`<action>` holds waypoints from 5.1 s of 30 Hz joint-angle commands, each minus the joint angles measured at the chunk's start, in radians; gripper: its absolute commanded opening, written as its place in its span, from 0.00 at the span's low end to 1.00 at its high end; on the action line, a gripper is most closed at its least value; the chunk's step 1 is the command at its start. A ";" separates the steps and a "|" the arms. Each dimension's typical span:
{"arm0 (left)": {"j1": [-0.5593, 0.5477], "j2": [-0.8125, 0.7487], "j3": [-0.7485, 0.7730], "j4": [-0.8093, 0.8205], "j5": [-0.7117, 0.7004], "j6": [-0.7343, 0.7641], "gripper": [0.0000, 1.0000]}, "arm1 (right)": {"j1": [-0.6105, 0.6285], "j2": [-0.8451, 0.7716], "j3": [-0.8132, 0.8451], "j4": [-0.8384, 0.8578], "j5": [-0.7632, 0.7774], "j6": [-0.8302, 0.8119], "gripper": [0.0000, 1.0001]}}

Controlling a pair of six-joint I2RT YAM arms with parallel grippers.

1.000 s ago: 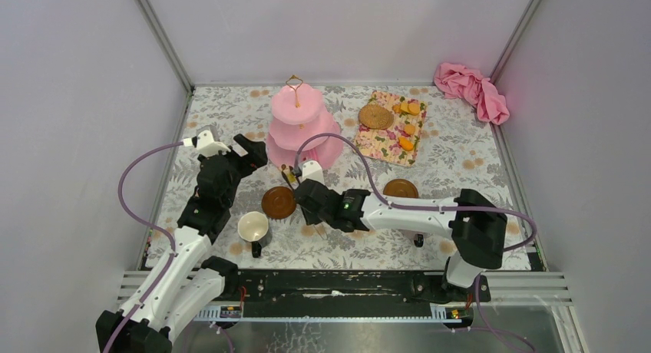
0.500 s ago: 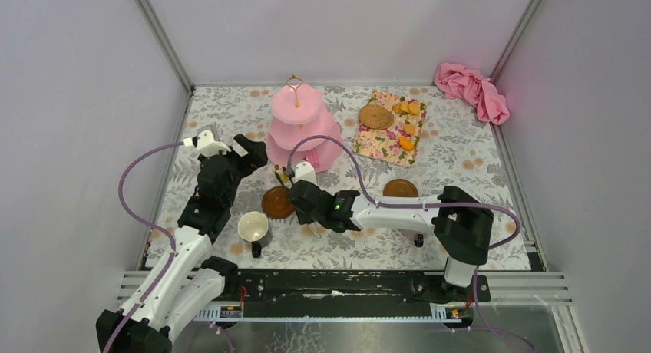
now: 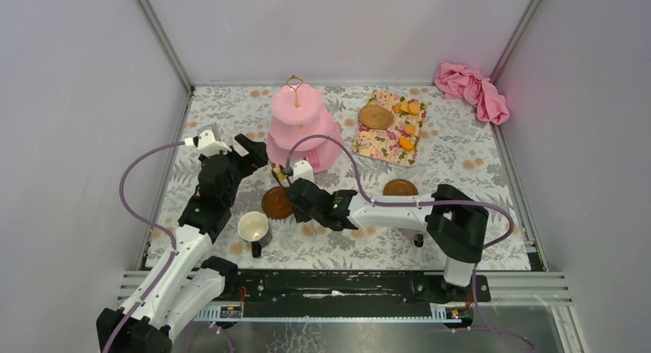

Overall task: Serve the afternoon tea
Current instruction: Place the desert on the desert table.

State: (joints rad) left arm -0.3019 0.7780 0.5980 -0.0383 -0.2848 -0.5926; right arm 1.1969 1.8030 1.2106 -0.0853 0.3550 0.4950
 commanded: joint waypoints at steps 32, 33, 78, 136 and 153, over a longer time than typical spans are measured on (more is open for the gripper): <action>-0.008 0.012 0.002 0.039 -0.010 0.023 1.00 | -0.099 0.021 -0.061 0.210 -0.089 0.043 0.00; -0.009 0.012 0.003 0.040 -0.010 0.024 1.00 | -0.102 0.022 -0.063 0.216 -0.089 0.045 0.00; -0.023 0.038 0.009 0.039 -0.024 0.037 1.00 | -0.205 0.136 -0.053 0.353 -0.170 0.077 0.00; -0.023 0.039 0.011 0.048 -0.010 0.031 1.00 | -0.215 0.252 0.164 0.127 -0.202 0.021 0.32; -0.023 0.037 0.010 0.047 -0.011 0.028 1.00 | -0.230 0.273 0.201 0.085 -0.239 0.017 0.42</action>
State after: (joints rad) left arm -0.3202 0.8219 0.5980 -0.0383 -0.2943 -0.5701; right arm 0.9783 2.0640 1.3605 0.0025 0.1368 0.5240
